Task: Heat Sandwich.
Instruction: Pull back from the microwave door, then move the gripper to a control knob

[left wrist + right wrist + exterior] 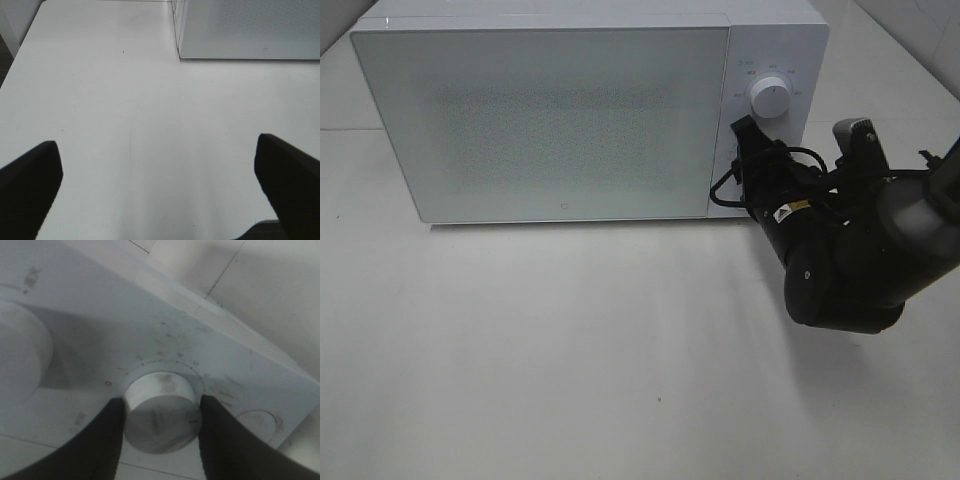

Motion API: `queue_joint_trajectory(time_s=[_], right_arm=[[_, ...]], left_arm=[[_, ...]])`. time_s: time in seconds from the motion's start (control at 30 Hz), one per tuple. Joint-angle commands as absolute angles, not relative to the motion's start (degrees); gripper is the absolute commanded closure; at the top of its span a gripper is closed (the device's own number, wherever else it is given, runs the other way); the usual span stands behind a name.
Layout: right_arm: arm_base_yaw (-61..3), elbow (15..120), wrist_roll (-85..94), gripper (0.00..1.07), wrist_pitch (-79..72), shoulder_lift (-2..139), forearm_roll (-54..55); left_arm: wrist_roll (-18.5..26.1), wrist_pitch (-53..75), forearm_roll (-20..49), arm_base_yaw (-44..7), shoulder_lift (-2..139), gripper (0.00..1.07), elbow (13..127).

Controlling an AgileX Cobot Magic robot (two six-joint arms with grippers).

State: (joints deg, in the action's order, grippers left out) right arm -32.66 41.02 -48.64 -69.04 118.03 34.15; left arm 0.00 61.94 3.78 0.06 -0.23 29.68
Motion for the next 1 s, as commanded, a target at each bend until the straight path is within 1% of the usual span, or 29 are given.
queue_joint_trajectory(time_s=[0.03,0.1,0.17,0.33,0.5,0.87,1.0], right_arm=[[-32.6,41.5,-62.8,0.91,-80.1,117.6,33.7],[-32.6,41.5,-65.6,0.91,-80.1,117.7,33.9],[-32.6,41.5,-74.6,0.90,-80.0,118.1,34.7],[-32.6,41.5,-87.1,0.89,-79.6,118.8,36.4],[-32.6,41.5,-90.3,0.89,-79.9,118.8,36.4],[-32.6,41.5,-89.0,0.89,-80.1,118.8,35.9],[-32.6,41.5,-88.9,0.86,-80.1,118.8,35.1]], left_arm=[[-0.6,61.3,3.9,0.0,-1.1,0.06,29.7],[-0.6,61.3,3.9,0.0,-1.1,0.06,29.7],[-0.6,61.3,3.9,0.0,-1.1,0.06,29.7],[-0.6,61.3,3.9,0.0,-1.1,0.06,29.7],[-0.6,61.3,3.9,0.0,-1.1,0.06,29.7],[-0.6,61.3,3.9,0.0,-1.1,0.06,29.7],[-0.6,61.3,3.9,0.0,-1.1,0.06,29.7]])
